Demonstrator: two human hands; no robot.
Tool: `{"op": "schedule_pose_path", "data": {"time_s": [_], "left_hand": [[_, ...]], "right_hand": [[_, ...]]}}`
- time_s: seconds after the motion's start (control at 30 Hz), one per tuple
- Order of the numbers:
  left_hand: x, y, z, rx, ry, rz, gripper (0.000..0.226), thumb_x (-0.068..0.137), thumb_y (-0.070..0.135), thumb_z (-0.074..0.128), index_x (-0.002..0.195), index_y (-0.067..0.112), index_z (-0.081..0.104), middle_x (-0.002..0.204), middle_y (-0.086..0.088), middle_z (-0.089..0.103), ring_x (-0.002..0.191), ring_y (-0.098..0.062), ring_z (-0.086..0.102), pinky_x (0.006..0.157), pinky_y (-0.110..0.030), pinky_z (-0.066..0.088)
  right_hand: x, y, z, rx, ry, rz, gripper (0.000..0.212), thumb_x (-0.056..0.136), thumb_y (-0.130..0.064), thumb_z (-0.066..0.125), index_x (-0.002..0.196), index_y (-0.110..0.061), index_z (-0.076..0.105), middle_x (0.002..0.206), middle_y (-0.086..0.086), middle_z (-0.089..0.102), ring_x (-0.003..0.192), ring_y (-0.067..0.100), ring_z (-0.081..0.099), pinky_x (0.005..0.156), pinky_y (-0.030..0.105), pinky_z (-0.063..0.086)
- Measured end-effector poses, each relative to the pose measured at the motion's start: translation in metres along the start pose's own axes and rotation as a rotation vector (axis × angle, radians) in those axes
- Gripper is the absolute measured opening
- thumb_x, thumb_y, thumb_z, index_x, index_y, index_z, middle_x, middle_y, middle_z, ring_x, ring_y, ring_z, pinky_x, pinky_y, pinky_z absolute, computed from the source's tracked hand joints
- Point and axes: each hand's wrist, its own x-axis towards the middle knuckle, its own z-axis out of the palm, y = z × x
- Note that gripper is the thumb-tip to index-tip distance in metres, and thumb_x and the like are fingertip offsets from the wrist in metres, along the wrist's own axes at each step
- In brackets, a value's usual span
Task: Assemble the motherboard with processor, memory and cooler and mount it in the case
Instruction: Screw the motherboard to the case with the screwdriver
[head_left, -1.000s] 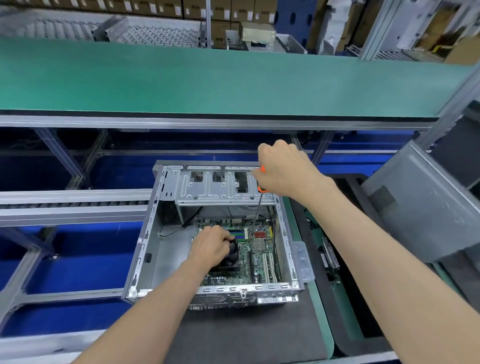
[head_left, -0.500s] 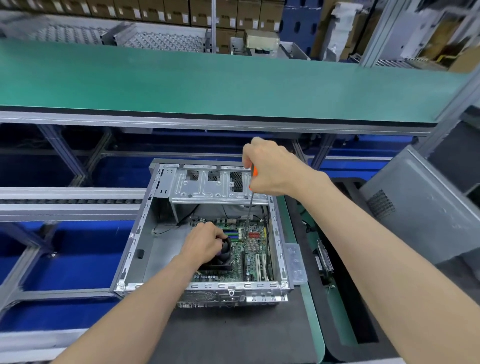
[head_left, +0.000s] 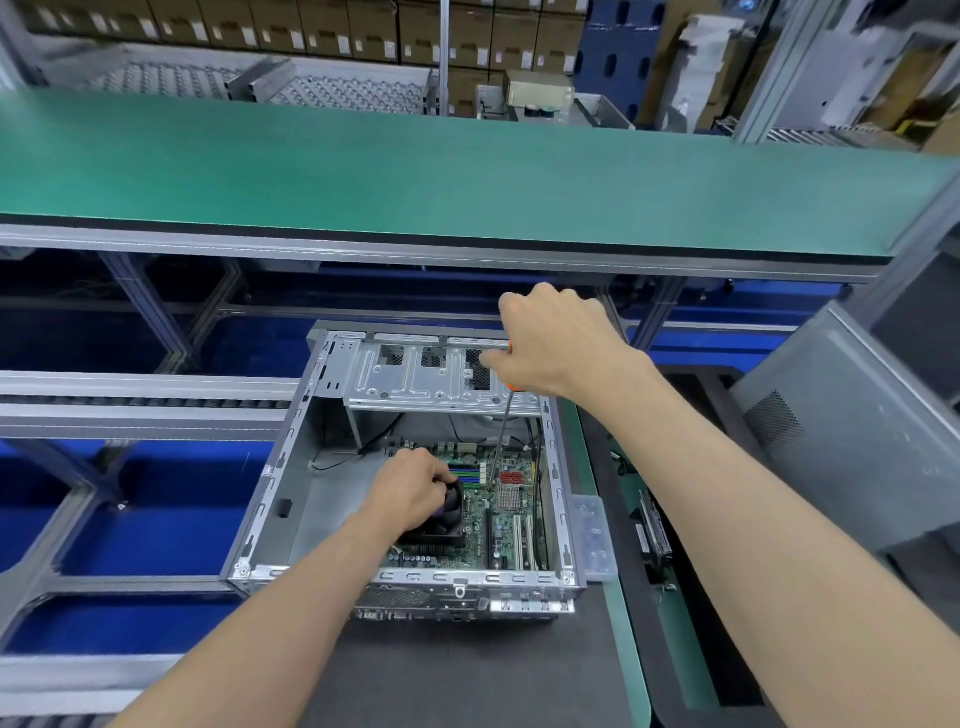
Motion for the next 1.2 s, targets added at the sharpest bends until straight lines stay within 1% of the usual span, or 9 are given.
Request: {"op": "schedule_pose_path", "data": {"time_s": [0.1, 0.27, 0.4, 0.5, 0.6, 0.77, 0.93, 1.1, 1.2], "left_hand": [[0.001, 0.0, 0.001, -0.013, -0.004, -0.017, 0.038, 0.077, 0.006, 0.058, 0.096, 0.029, 0.08, 0.095, 0.007, 0.077, 0.077, -0.015, 0.066, 0.073, -0.027, 0.055], [0.002, -0.001, 0.002, -0.016, 0.005, -0.026, 0.039, 0.075, 0.006, 0.057, 0.094, 0.03, 0.081, 0.081, 0.008, 0.076, 0.056, -0.005, 0.054, 0.061, -0.021, 0.047], [0.002, -0.002, 0.001, -0.022, 0.001, -0.018, 0.037, 0.075, 0.007, 0.058, 0.095, 0.029, 0.081, 0.09, 0.008, 0.077, 0.075, -0.015, 0.067, 0.074, -0.031, 0.057], [0.002, 0.0, 0.001, -0.005, -0.002, -0.002, 0.038, 0.076, 0.008, 0.058, 0.098, 0.031, 0.08, 0.099, 0.008, 0.077, 0.088, -0.016, 0.068, 0.083, -0.033, 0.056], [0.001, 0.0, 0.001, -0.008, -0.006, -0.004, 0.039, 0.077, 0.007, 0.057, 0.099, 0.031, 0.079, 0.108, 0.006, 0.076, 0.098, -0.019, 0.068, 0.087, -0.035, 0.056], [-0.001, 0.002, -0.001, 0.016, -0.015, -0.004, 0.041, 0.079, 0.01, 0.056, 0.103, 0.036, 0.077, 0.117, 0.007, 0.073, 0.108, -0.021, 0.064, 0.093, -0.04, 0.054], [-0.001, 0.002, 0.001, 0.022, 0.008, 0.023, 0.036, 0.086, 0.012, 0.053, 0.105, 0.031, 0.077, 0.113, 0.004, 0.074, 0.103, -0.022, 0.066, 0.086, -0.034, 0.054], [-0.001, 0.003, 0.0, 0.051, 0.009, 0.07, 0.035, 0.088, 0.009, 0.051, 0.104, 0.025, 0.077, 0.105, 0.003, 0.076, 0.096, -0.021, 0.067, 0.084, -0.037, 0.056], [-0.002, 0.004, 0.0, 0.067, 0.016, 0.092, 0.036, 0.088, 0.009, 0.05, 0.105, 0.025, 0.077, 0.106, 0.004, 0.076, 0.098, -0.022, 0.067, 0.085, -0.037, 0.055]], "right_hand": [[0.0, 0.0, 0.0, 0.158, -0.054, -0.034, 0.021, 0.078, -0.017, 0.058, 0.097, -0.013, 0.05, 0.09, 0.004, 0.049, 0.079, 0.029, 0.05, 0.063, 0.035, 0.032], [0.001, -0.006, 0.004, -0.08, 0.042, 0.009, 0.027, 0.093, -0.037, 0.055, 0.093, -0.013, 0.044, 0.072, -0.001, 0.032, 0.072, 0.03, 0.046, 0.063, 0.038, 0.031], [0.001, -0.004, 0.0, 0.194, -0.068, -0.065, 0.026, 0.078, -0.017, 0.057, 0.103, -0.013, 0.049, 0.095, 0.004, 0.05, 0.08, 0.029, 0.053, 0.064, 0.039, 0.041], [0.002, -0.006, 0.003, 0.057, -0.004, -0.021, 0.013, 0.09, -0.018, 0.055, 0.093, -0.011, 0.045, 0.077, 0.003, 0.043, 0.075, 0.03, 0.052, 0.059, 0.037, 0.034], [0.004, -0.005, 0.002, -0.055, 0.005, 0.039, 0.028, 0.096, -0.038, 0.054, 0.087, -0.014, 0.042, 0.072, 0.0, 0.033, 0.068, 0.027, 0.043, 0.062, 0.037, 0.032], [0.004, -0.005, -0.005, 0.231, -0.134, 0.005, 0.021, 0.078, -0.013, 0.057, 0.098, -0.013, 0.051, 0.091, 0.002, 0.049, 0.081, 0.027, 0.051, 0.063, 0.037, 0.044], [0.005, -0.009, 0.0, -0.091, -0.001, 0.113, 0.032, 0.097, -0.042, 0.05, 0.085, -0.014, 0.042, 0.07, -0.002, 0.03, 0.065, 0.025, 0.04, 0.062, 0.038, 0.03], [0.001, -0.01, -0.003, 0.185, -0.07, 0.059, 0.02, 0.081, -0.017, 0.058, 0.099, -0.016, 0.05, 0.091, 0.0, 0.049, 0.076, 0.024, 0.05, 0.056, 0.032, 0.031], [0.001, -0.015, 0.0, -0.053, 0.009, 0.129, 0.02, 0.096, -0.031, 0.053, 0.091, -0.014, 0.044, 0.072, -0.003, 0.036, 0.072, 0.028, 0.047, 0.059, 0.034, 0.028]]}}
